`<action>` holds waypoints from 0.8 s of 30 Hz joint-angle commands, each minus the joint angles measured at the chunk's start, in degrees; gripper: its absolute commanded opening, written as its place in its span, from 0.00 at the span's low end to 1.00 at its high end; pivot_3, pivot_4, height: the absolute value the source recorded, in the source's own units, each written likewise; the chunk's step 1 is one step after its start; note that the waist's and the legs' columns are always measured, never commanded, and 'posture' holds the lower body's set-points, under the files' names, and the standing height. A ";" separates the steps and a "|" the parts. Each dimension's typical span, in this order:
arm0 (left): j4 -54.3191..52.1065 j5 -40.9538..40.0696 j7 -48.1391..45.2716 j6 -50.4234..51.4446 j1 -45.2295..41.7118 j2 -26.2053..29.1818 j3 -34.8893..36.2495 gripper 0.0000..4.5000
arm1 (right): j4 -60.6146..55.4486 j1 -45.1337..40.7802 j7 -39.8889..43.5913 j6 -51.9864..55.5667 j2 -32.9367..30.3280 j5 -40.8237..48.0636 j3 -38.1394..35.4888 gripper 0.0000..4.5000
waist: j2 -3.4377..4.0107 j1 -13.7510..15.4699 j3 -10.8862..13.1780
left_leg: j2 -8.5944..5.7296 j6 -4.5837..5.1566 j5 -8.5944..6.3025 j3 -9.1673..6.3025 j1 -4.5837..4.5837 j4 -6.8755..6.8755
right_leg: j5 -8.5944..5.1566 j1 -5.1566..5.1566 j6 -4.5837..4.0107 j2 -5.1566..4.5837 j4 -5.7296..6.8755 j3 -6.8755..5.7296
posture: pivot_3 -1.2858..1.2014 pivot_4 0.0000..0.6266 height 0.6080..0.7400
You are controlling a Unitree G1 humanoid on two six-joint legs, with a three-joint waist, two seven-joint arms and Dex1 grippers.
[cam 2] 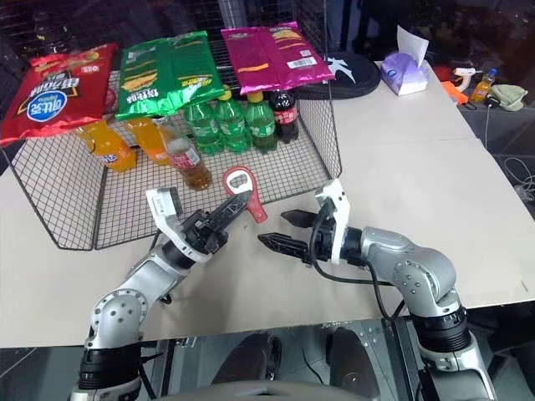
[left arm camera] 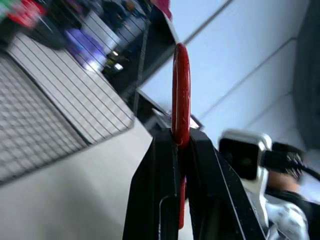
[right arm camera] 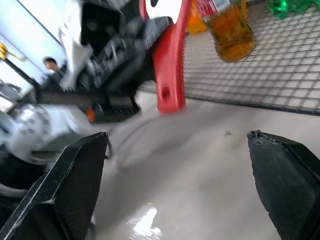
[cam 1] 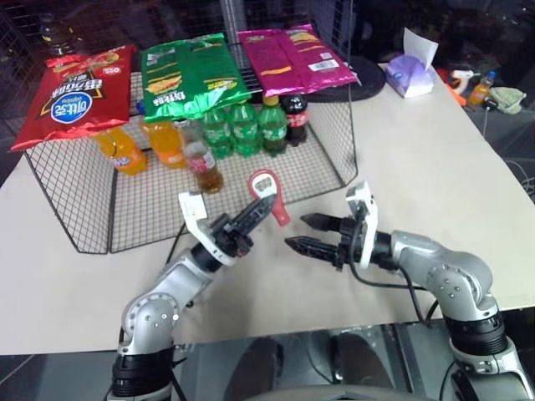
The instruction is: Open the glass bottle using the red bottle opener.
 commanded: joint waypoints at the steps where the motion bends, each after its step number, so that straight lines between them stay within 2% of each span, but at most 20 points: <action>1: 0.28 -1.24 -3.06 2.29 -0.75 1.21 -0.81 0.04 | -3.16 -1.68 -1.91 2.75 1.29 6.26 -2.50 1.00 | 0.00 -0.05 0.00 | 0.00 0.00 0.00 0.00 0.00 0.00 | 0.00 0.00 0.00 0.01 0.01 0.00 | 0.52 0.24 1.00; 8: 1.80 -0.19 -5.05 3.90 -1.98 0.14 -2.46 0.04 | -3.31 -2.24 -3.43 7.23 1.25 12.21 -2.03 1.00 | 0.00 0.03 0.00 | 0.00 0.00 0.00 0.00 -0.01 0.01 | 0.00 -0.01 0.00 0.01 0.02 0.00 | 0.52 0.24 1.00; 17: 2.40 0.21 -6.03 3.90 -1.98 -1.25 -2.52 0.04 | -3.79 -2.11 -3.52 9.77 -0.95 14.06 -0.81 1.00 | 0.00 -0.02 0.00 | 0.01 0.00 0.00 0.01 -0.01 0.01 | 0.00 -0.02 0.00 0.01 0.02 0.02 | 0.52 0.24 1.00; 20: 2.29 0.24 -6.45 4.34 -1.36 -1.23 -2.80 0.00 | -3.10 -2.62 -4.20 9.39 -0.31 14.75 -1.34 0.80 | 0.00 -0.02 0.00 | 0.01 0.00 0.00 0.01 -0.01 0.01 | 0.00 -0.02 0.00 0.01 0.02 0.02 | 0.52 0.24 1.00; 22: 2.19 0.05 -7.11 5.08 -0.83 -0.83 -3.14 0.00 | -2.95 -2.77 -4.48 9.45 -0.26 15.07 -1.42 0.60 | 0.00 -0.02 0.00 | 0.01 0.00 0.00 0.02 -0.01 0.01 | 0.00 -0.02 0.00 0.01 0.02 0.02 | 0.52 0.24 1.00; 24: 2.12 -0.24 -7.53 5.63 -0.45 -0.73 -3.16 0.00 | -2.83 -2.83 -4.75 9.53 -0.23 15.37 -1.47 0.37 | 0.00 -0.02 0.00 | 0.01 0.00 0.00 0.02 -0.01 0.01 | 0.00 -0.02 0.00 0.01 0.02 0.02 | 0.52 0.24 1.00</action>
